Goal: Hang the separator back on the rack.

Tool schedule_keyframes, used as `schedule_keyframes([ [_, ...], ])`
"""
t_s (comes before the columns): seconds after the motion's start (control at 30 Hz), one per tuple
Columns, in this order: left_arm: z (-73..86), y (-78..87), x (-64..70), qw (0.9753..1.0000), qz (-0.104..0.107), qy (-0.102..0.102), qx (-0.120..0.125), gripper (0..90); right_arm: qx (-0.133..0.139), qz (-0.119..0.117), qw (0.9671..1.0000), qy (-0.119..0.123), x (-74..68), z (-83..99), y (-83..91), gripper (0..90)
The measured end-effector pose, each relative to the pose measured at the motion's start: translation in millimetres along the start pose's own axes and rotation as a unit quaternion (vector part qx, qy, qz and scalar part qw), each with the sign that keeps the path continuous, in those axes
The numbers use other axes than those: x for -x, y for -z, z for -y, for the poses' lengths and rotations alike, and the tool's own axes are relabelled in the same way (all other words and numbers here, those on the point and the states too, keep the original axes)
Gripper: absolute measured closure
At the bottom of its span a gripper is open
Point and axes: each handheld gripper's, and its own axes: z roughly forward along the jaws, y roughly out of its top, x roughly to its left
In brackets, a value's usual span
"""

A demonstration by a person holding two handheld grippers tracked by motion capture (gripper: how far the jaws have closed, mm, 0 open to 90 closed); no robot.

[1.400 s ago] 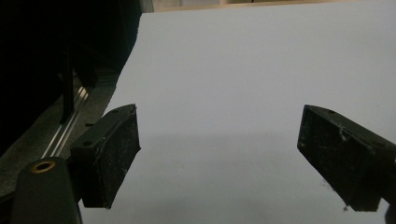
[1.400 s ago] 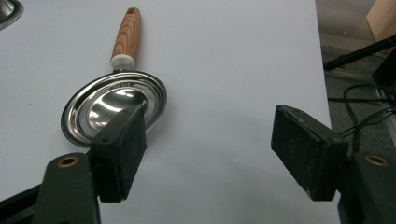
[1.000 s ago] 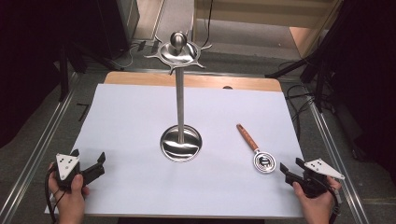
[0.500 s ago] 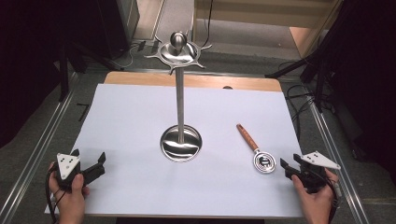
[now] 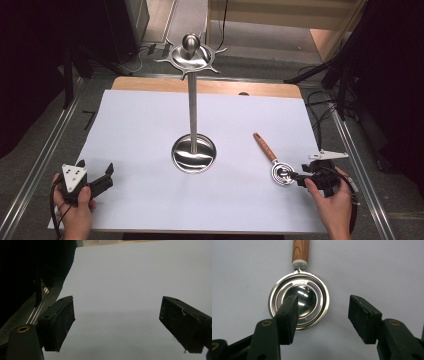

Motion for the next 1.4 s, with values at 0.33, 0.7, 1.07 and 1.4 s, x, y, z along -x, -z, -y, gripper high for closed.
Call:
schedule_keyframes([
  [0.33, 0.0, 0.3, -0.3, 1.0, 0.001, 0.002, 0.0, 14.0, -0.035, 0.013, 0.9992, 0.012, -13.1, -24.9, -12.7, 48.7],
  [0.7, 0.0, 0.3, -0.1, 1.0, 0.001, 0.0, 0.0, 14.0, -0.04, 0.007, 0.9991, 0.01, -18.2, -43.5, -26.4, 47.4],
  [1.07, 0.1, 0.3, -0.1, 1.0, 0.001, 0.0, 0.001, 14.0, -0.048, 0.003, 0.9988, 0.011, -21.5, -61.4, -38.5, 51.8],
  [1.4, 0.1, 0.3, -0.1, 1.0, 0.002, 0.0, 0.001, 14.1, -0.053, 0.003, 0.9982, 0.028, -25.2, -71.1, -46.8, 57.7],
])
